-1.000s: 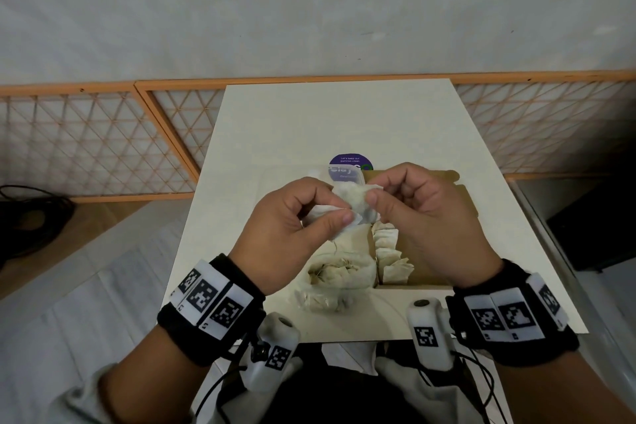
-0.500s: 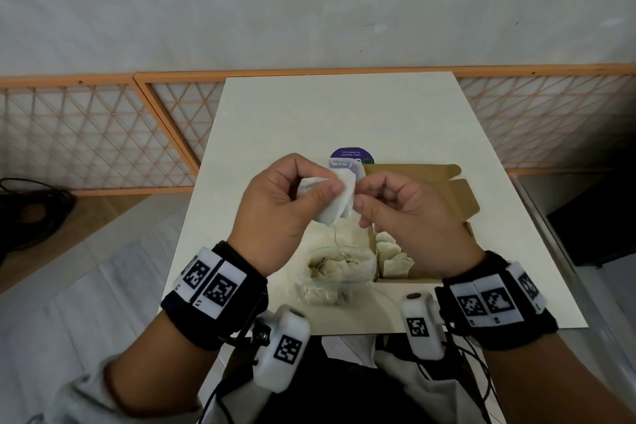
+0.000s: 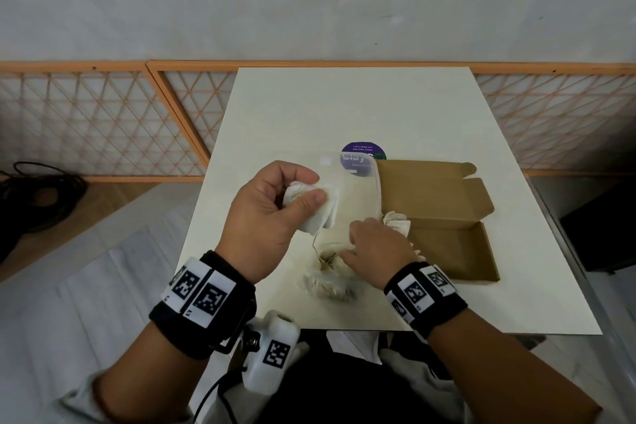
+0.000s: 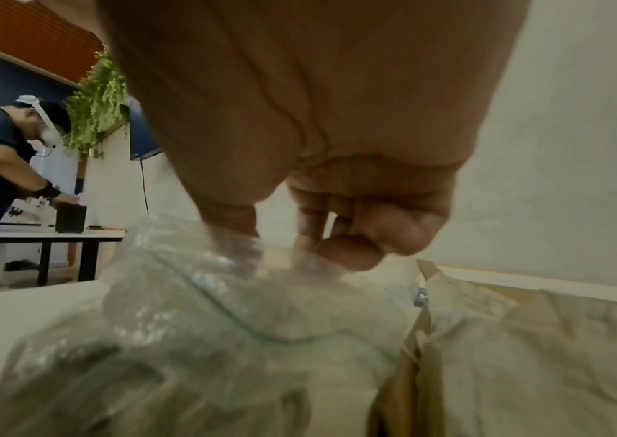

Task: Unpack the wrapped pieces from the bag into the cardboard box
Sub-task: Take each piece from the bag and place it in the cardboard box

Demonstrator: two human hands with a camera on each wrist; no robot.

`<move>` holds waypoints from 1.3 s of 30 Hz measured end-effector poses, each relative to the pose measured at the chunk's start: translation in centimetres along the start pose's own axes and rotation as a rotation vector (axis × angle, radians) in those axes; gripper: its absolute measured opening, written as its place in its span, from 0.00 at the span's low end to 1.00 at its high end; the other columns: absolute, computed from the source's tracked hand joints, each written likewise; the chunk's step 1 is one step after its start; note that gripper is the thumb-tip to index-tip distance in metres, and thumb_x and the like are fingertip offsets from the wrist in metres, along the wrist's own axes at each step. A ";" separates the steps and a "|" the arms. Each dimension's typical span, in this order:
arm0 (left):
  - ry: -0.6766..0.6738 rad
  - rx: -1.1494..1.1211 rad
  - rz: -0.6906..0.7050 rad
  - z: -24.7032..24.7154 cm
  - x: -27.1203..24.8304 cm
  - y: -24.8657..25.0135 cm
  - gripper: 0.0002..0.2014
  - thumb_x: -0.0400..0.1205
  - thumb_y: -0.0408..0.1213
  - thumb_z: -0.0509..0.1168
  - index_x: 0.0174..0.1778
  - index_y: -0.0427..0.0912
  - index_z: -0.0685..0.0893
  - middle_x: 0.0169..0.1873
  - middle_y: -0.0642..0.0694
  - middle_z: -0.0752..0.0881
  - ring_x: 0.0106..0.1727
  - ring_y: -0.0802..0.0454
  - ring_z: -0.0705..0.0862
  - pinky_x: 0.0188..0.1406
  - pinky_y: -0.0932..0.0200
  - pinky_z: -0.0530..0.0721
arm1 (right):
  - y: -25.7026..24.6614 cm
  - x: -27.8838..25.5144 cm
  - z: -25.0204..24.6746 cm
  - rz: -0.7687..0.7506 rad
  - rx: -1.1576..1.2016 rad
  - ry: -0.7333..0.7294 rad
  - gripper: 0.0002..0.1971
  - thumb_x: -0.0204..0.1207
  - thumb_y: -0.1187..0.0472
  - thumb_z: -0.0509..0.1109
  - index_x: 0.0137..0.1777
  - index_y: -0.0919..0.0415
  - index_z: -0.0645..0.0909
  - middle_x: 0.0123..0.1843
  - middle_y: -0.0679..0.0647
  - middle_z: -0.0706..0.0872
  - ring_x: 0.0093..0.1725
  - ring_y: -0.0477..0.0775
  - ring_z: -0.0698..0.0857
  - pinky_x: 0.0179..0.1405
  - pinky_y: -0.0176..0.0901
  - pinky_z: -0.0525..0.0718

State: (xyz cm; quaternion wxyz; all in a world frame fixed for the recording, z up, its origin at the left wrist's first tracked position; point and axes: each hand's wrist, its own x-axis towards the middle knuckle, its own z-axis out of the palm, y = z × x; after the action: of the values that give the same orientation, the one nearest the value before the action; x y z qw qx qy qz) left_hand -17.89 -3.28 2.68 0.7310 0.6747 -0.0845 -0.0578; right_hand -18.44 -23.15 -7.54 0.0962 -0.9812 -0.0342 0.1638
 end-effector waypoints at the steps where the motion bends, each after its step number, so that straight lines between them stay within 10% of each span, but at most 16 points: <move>1: -0.003 0.008 -0.004 -0.1 -0.1 -0.1 0.08 0.77 0.37 0.76 0.50 0.48 0.88 0.44 0.45 0.89 0.46 0.43 0.87 0.42 0.53 0.87 | -0.1 -0.1 0.0 0.050 -0.019 0.030 0.22 0.85 0.38 0.63 0.62 0.57 0.80 0.60 0.56 0.82 0.59 0.59 0.87 0.50 0.51 0.84; 13: 0.000 0.070 -0.024 0.0 -0.7 -0.7 0.06 0.80 0.32 0.77 0.49 0.45 0.88 0.45 0.46 0.89 0.44 0.50 0.86 0.41 0.61 0.86 | 0.7 0.7 1.8 0.188 0.184 -0.075 0.13 0.84 0.53 0.66 0.41 0.59 0.81 0.44 0.53 0.88 0.45 0.57 0.87 0.41 0.48 0.82; 23: 0.024 0.092 -0.035 -0.6 -0.7 -1.0 0.06 0.82 0.29 0.75 0.52 0.38 0.87 0.42 0.46 0.88 0.40 0.54 0.85 0.36 0.66 0.83 | 1.8 -3.7 -3.7 0.031 0.643 0.096 0.07 0.81 0.52 0.77 0.43 0.50 0.84 0.42 0.43 0.88 0.40 0.41 0.84 0.35 0.36 0.76; 39: -0.049 0.246 -0.116 -0.5 -0.6 -3.3 0.08 0.82 0.33 0.76 0.47 0.53 0.90 0.43 0.53 0.90 0.44 0.52 0.87 0.43 0.58 0.86 | 1.9 -6.4 -7.2 -0.117 0.636 0.137 0.04 0.84 0.54 0.71 0.47 0.46 0.84 0.43 0.43 0.90 0.42 0.45 0.87 0.44 0.42 0.87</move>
State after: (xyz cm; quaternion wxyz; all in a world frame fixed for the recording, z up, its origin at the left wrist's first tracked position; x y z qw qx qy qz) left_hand -18.29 -2.97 -0.71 0.6358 0.7614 -0.0697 -0.1059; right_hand -22.04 -26.96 0.79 0.4089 -0.9072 -0.0313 0.0943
